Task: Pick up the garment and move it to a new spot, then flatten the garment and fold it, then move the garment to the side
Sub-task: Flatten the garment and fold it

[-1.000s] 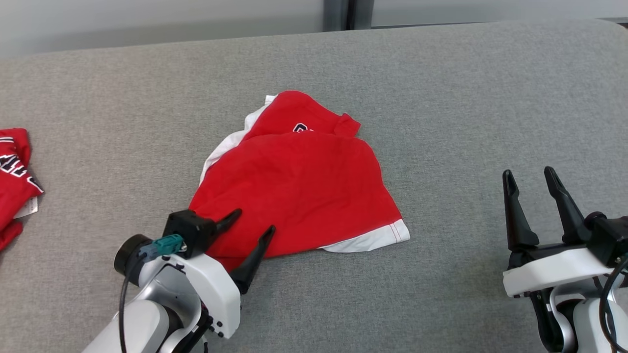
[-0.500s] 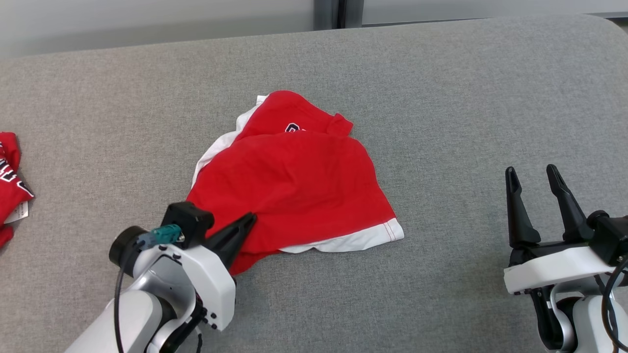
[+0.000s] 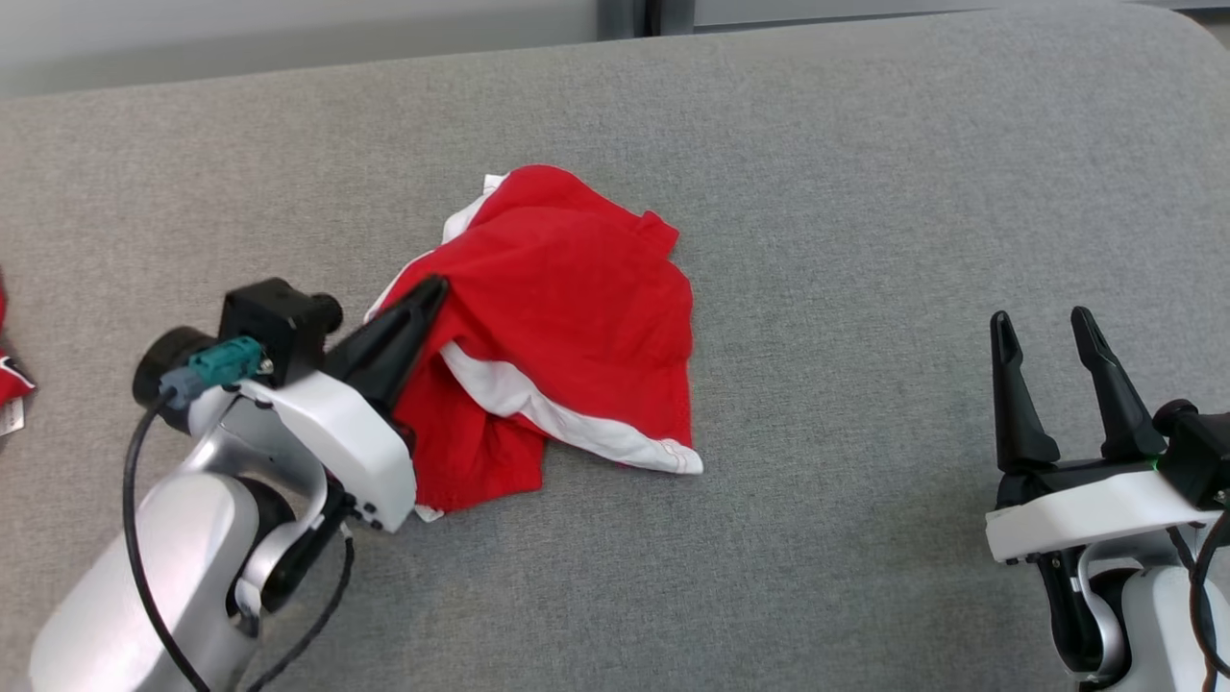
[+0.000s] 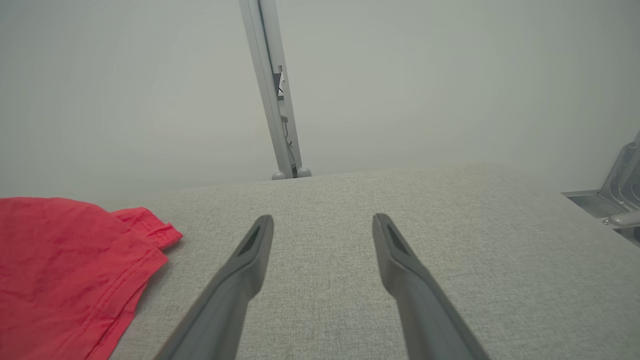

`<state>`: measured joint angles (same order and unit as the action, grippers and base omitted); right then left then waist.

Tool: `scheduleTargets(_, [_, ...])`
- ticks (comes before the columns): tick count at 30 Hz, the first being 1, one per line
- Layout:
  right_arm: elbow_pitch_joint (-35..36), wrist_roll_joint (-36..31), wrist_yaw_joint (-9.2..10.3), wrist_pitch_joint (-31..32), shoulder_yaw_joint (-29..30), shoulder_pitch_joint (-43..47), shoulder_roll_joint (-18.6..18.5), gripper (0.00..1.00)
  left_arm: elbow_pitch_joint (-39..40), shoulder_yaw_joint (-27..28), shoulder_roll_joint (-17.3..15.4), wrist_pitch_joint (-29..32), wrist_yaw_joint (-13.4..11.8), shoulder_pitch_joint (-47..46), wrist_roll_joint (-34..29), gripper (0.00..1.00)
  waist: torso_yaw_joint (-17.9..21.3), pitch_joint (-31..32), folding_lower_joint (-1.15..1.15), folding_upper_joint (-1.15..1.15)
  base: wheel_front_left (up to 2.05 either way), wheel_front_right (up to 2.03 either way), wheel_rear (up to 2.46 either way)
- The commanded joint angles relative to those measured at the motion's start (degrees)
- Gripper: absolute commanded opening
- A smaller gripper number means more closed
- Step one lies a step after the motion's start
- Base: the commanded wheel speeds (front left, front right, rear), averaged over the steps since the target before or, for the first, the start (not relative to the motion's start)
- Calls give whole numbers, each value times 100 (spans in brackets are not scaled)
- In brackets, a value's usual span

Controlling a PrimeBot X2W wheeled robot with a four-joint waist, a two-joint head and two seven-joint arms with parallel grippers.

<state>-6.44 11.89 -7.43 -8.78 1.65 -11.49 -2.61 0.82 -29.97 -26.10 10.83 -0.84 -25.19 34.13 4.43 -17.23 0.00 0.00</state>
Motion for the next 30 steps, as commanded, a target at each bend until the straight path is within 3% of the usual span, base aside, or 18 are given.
scheduleTargets(1, [4, 31, -11, -44, -1, -97, -41, 100, -76, 60, -9, -48, -15, -180, -35, 0, 61, -59, 0, 0, 0, 0, 0])
scheduleTargets(9, [-89, 127, -11, -104, -112, -215, -41, 100, -860, 263, 255, -372, 29, -691, 104, 0, 295, -275, 0, 0, 0, 0, 0])
scheduleTargets(17, [-159, 154, -11, -177, -142, -283, -40, 100, -1917, 242, 482, -475, 291, -1071, 310, 0, 413, -470, 0, 0, 0, 0, 0])
scheduleTargets(18, [-168, 154, -11, -187, -144, -290, -40, 100, -2024, 252, 509, -502, 307, -1117, 317, 33, 411, -485, 0, 0, 0, 0, 0])
scheduleTargets(19, [-180, 155, -11, -193, -145, -298, -40, 100, -2131, 235, 535, -506, 333, -1140, 324, 80, 407, -495, 0, 0, 0, 0, 0])
scheduleTargets(20, [-194, 155, -11, -199, -147, -310, -40, 100, -2210, 218, 570, -537, 349, -1174, 325, 100, 400, -500, 0, 0, 0, 0, 0])
scheduleTargets(25, [-261, 133, -12, -196, -130, -327, -41, 100, -2432, 211, 637, -838, 378, -1234, 255, 100, 318, -465, 0, 0, 0, 0, 0])
scheduleTargets(30, [-262, 101, -12, -185, -92, -299, -41, 100, -2248, 390, 727, -1336, 193, -996, 299, 100, 175, -350, 0, 0, 0, 0, 0])
